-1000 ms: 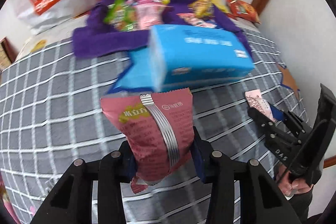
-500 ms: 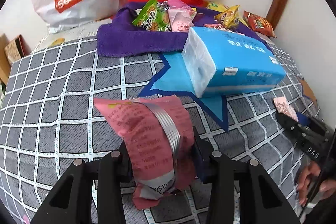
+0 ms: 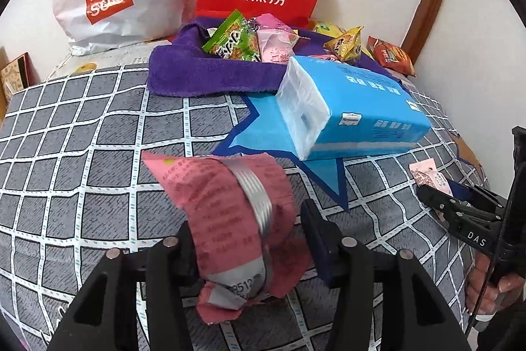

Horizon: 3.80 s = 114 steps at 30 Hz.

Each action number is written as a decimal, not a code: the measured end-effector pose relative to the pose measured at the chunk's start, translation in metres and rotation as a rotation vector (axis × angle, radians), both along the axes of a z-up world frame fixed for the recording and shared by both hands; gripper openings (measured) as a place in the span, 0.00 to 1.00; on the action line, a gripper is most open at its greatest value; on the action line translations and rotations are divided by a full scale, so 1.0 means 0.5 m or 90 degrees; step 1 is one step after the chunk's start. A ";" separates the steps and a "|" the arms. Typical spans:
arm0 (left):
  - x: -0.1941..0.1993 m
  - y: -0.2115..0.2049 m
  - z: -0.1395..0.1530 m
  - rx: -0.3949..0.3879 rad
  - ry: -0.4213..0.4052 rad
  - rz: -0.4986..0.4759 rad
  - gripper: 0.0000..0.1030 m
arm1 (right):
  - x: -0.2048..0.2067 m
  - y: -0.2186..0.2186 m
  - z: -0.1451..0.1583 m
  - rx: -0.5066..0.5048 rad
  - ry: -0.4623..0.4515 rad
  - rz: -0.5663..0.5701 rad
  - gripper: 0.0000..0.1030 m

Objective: Organize snacks
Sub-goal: 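Carry the pink biscuit packet onto the towel with the right tool while the left carries the pink bag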

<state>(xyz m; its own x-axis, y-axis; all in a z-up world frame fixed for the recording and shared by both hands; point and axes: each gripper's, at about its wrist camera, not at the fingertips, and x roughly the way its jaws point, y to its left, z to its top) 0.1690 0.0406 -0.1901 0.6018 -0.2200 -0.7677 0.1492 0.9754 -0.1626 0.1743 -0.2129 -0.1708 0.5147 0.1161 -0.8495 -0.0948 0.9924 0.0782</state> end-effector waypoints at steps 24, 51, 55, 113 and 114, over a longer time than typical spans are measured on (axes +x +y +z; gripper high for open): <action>-0.023 0.053 0.100 -0.055 -0.014 0.020 0.36 | -0.020 -0.004 0.043 0.015 -0.019 -0.003 0.37; 0.080 0.036 0.269 -0.083 -0.050 -0.020 0.36 | 0.132 -0.019 0.225 0.018 -0.095 -0.058 0.37; 0.116 0.028 0.294 -0.078 -0.059 -0.022 0.36 | 0.175 -0.021 0.234 0.016 -0.088 -0.061 0.37; 0.478 -0.068 0.128 -0.083 0.090 -0.063 0.36 | 0.531 -0.009 0.027 0.024 0.063 0.032 0.38; 0.481 -0.069 0.125 -0.087 0.095 -0.062 0.36 | 0.531 -0.009 0.027 0.026 0.062 0.034 0.39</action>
<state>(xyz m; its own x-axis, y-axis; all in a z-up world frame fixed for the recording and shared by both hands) 0.4095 0.0063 -0.1275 0.4551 -0.3796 -0.8055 0.2067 0.9249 -0.3191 0.4396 -0.2174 -0.1572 0.4222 0.1763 -0.8892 -0.1372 0.9820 0.1296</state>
